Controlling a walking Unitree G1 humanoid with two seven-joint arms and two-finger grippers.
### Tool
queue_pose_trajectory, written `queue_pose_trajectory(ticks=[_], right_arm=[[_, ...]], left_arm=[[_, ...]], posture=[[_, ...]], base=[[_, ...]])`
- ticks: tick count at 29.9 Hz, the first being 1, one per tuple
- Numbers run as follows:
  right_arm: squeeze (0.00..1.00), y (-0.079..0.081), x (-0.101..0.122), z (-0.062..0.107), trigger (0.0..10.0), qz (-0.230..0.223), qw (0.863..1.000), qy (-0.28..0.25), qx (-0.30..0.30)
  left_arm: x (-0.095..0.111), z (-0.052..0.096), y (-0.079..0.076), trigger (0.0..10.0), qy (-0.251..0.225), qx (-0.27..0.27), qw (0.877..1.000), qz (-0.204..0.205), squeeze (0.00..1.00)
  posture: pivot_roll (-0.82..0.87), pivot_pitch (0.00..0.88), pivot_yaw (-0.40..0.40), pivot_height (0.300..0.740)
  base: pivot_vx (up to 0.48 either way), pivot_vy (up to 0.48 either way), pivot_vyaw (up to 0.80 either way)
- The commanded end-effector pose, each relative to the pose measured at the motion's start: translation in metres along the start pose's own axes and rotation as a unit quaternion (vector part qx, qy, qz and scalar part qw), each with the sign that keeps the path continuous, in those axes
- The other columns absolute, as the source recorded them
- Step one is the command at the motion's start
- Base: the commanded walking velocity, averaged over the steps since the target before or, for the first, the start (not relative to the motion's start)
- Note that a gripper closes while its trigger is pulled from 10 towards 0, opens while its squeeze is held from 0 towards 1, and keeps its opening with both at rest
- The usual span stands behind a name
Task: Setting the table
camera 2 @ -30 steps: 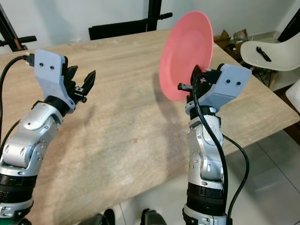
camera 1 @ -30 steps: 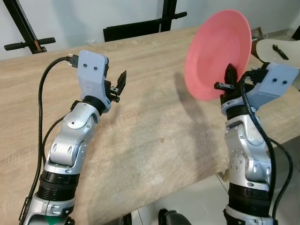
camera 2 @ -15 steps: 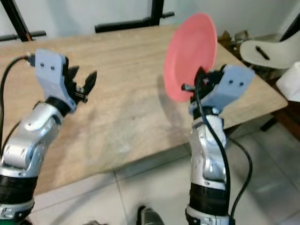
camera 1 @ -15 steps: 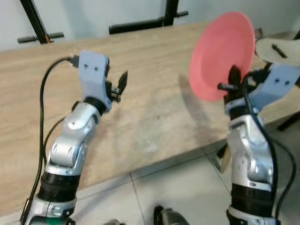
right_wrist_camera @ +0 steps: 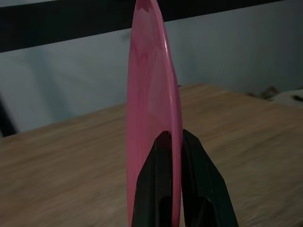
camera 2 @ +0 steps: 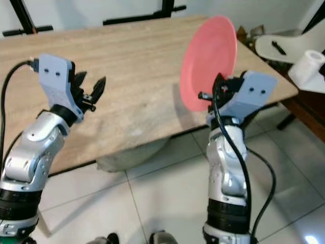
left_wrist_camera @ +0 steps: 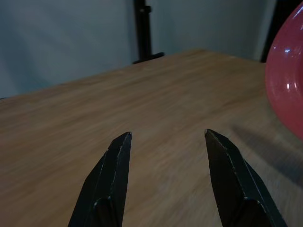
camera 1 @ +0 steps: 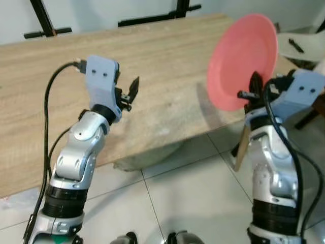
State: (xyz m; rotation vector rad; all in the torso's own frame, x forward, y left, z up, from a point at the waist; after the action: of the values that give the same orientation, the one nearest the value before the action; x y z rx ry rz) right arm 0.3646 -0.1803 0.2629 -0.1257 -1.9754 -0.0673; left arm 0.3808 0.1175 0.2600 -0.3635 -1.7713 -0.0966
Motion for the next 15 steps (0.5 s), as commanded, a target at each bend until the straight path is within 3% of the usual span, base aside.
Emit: queue_pose_trajectory(ticks=[1, 8, 15], right_arm=[[0.0, 0.0012, 0.0016, 0.0006, 10.0, -0.004, 1.0, -0.004, 0.0], [0.0, 0.0011, 0.0013, 0.0006, 10.0, -0.005, 1.0, -0.004, -0.001], [0.0, 0.0003, 0.0012, 0.0007, 10.0, -0.005, 1.0, -0.004, -0.003]], left_arm=[[-0.0041, 0.002, 0.0037, 10.0, 0.006, 0.005, 1.0, 0.001, 0.02], [-0.004, 0.0018, 0.0038, 10.0, 0.007, 0.005, 1.0, 0.001, 0.02], [-0.0053, 0.0016, 0.0041, 10.0, 0.01, 0.006, 1.0, 0.004, 0.01]], posture=[[-0.11, 0.065, 0.056, 0.74], [-0.11, 0.065, 0.057, 0.74], [-0.11, 0.067, 0.058, 0.74]], base=[[-0.266, 0.0, 0.0], [-0.264, 0.0, 0.0], [0.0, 0.0, 0.0]])
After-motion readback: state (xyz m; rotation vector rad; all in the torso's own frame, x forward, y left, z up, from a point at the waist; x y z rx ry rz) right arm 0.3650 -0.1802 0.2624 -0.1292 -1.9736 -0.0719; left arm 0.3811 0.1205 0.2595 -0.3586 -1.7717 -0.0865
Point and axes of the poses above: a point about 5 cm out from each wrist's last joint towards the gripper, its own z axis pointing back from the gripper into the wrist, its own x axis along the axis of the wrist's last joint, y = z × x, the point moved 6 cm from there along -z, pointing out of the wrist towards the gripper, and after that the axes turned 14 degrees about z, right-handed, at the moved point
